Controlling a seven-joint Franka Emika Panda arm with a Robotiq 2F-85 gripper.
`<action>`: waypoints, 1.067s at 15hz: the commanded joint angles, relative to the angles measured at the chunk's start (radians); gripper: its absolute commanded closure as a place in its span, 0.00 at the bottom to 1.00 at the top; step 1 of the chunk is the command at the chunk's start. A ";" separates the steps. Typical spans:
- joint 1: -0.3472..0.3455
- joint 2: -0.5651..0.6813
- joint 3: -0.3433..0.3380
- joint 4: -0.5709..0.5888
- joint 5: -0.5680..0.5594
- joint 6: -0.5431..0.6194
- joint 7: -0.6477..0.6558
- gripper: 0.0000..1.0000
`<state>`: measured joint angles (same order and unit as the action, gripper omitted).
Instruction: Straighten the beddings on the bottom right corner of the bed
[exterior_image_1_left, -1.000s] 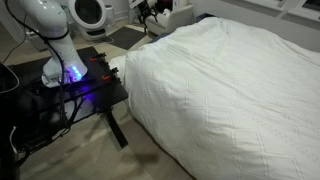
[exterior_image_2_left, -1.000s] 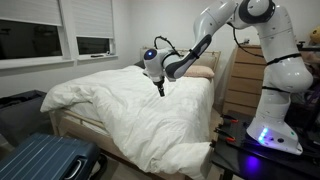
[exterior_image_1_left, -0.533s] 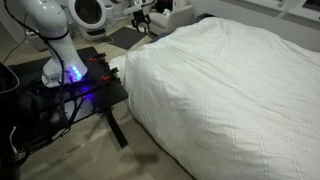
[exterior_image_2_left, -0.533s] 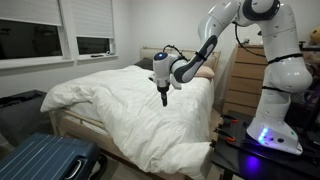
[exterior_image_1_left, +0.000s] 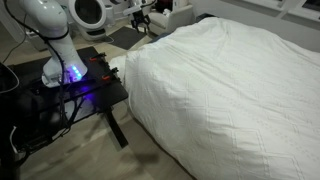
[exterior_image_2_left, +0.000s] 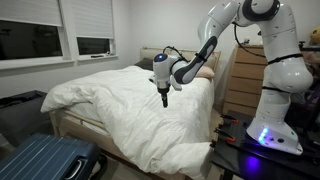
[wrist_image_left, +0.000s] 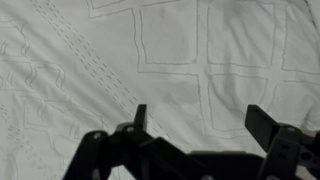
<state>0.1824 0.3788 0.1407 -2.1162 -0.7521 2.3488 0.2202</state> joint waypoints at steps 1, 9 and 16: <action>0.021 -0.002 -0.021 0.000 0.011 0.003 -0.007 0.00; -0.059 0.061 -0.018 0.114 0.463 -0.028 -0.215 0.00; -0.091 0.137 -0.066 0.193 0.506 0.010 -0.336 0.00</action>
<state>0.1023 0.4724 0.0842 -1.9642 -0.2544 2.3459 -0.0549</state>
